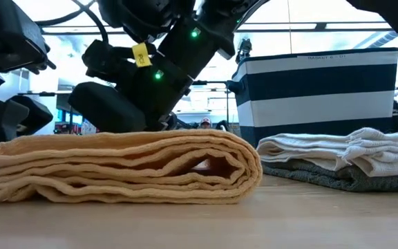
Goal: Fold kitchen towel into neat rectangle
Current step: Fold the orange towel
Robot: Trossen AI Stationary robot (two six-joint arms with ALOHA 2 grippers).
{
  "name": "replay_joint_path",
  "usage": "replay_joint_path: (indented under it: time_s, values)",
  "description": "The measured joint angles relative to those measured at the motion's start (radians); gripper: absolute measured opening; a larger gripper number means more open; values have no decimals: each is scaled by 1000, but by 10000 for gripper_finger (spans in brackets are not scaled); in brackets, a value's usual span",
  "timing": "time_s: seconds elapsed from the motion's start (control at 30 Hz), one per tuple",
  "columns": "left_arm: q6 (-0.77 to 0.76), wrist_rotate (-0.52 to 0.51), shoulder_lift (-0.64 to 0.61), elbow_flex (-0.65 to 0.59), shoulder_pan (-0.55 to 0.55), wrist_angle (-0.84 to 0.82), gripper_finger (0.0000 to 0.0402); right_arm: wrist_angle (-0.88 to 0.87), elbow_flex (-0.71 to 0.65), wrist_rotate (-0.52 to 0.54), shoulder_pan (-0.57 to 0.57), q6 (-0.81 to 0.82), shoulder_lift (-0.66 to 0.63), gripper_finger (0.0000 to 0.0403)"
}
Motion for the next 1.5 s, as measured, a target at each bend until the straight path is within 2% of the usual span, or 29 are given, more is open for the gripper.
replay_joint_path:
  time_s: [0.27,0.5,0.57,0.67,0.77,1.3,1.4,1.5]
  values:
    - [7,-1,0,-3,0,0,75,76,0,-2,-49,49,1,134]
    - [7,-1,0,-3,0,-7,75,111,0,-10,-79,13,-2,119]
    - [8,-1,-3,-3,0,-24,75,110,-1,-56,-78,-23,-13,115]
    - [23,2,-29,-4,-1,-80,75,134,0,-184,-76,-68,-24,109]
    - [42,-2,-68,-5,-1,-135,75,126,0,-242,-74,-77,-25,103]
    - [32,-26,-76,-7,-2,-131,72,162,-6,-237,-76,-108,-24,82]
    - [39,-52,-55,-24,0,-104,63,161,-25,-236,-76,-108,-24,79]
    - [45,-68,-22,-56,5,-10,48,159,-41,-236,-76,-108,-23,76]
